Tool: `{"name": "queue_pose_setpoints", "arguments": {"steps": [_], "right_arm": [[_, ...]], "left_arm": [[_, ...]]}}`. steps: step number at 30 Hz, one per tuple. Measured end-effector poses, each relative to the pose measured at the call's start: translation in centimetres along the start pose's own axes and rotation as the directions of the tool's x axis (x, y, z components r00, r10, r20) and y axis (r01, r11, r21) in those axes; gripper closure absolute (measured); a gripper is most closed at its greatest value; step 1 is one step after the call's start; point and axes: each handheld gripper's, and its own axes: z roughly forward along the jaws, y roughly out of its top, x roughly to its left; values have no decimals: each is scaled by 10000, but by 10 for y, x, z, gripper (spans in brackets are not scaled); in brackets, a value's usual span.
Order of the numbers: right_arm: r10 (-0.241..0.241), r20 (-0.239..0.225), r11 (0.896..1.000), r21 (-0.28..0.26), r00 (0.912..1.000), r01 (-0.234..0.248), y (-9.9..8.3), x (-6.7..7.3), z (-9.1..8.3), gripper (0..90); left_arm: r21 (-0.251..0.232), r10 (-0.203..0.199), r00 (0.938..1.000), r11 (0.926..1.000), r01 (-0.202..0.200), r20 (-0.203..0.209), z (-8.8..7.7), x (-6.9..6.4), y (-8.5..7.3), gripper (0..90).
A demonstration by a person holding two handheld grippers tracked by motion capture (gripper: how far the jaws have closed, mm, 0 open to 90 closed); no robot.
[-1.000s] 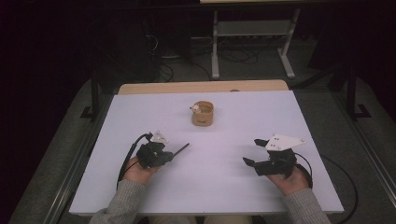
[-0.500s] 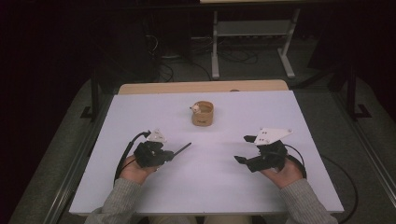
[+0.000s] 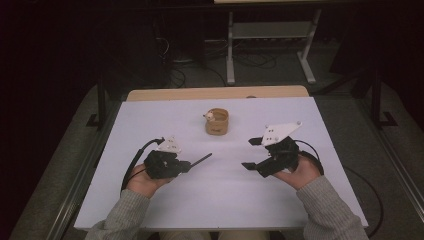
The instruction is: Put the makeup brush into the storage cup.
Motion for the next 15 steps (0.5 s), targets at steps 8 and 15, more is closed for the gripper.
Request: {"name": "queue_pose_setpoints", "arguments": {"steps": [8,15], "right_arm": [[-416,-486,9987,281,9980,430,24,-4,-4,234],[-615,-736,9972,386,9954,644,43,-7,-10,233]], "left_arm": [[4,343,9991,9994,-343,264,-7,-3,10,841],[-178,643,9969,9978,-635,463,-17,-6,23,841]]}}
